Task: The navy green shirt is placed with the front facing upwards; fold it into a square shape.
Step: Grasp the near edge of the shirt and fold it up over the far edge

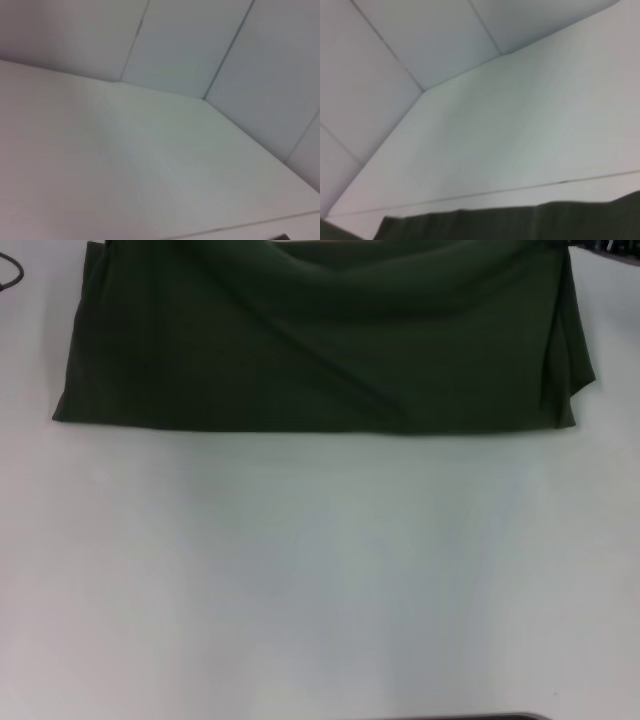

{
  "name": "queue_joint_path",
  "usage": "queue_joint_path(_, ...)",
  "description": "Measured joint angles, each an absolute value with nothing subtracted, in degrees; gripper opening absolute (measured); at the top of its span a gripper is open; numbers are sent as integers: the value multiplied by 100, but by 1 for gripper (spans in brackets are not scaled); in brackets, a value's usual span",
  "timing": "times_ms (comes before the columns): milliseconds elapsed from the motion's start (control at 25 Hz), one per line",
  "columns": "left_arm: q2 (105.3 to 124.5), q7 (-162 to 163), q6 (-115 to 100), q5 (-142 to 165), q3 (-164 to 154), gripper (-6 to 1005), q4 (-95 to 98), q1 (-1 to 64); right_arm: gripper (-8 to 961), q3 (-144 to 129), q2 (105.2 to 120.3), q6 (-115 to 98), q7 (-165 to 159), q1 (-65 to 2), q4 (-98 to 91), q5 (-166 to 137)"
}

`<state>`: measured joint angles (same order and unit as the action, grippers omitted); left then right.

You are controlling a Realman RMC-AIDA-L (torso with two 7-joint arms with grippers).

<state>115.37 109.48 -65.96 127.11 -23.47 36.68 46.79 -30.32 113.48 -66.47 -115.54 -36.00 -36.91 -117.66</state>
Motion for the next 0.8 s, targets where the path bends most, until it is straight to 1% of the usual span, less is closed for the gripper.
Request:
queue_joint_path(280, 11677, 10824, -5909, 12418, -2624, 91, 3559, 4835, 11, -3032, 11352, -6060, -11576, -3730, -3600, -11764)
queue_joint_path(680, 11790, 10668, -5105, 12120, -2846, 95, 3388, 5055, 11, -3032, 11375, -5528, -11504, -3882, -3550, -11732)
queue_joint_path(800, 11826, 10610, -4931, 12107, -2852, 96, 3368, 5088, 11, -3032, 11421, -5368, -11428, -3914, -3550, -11725)
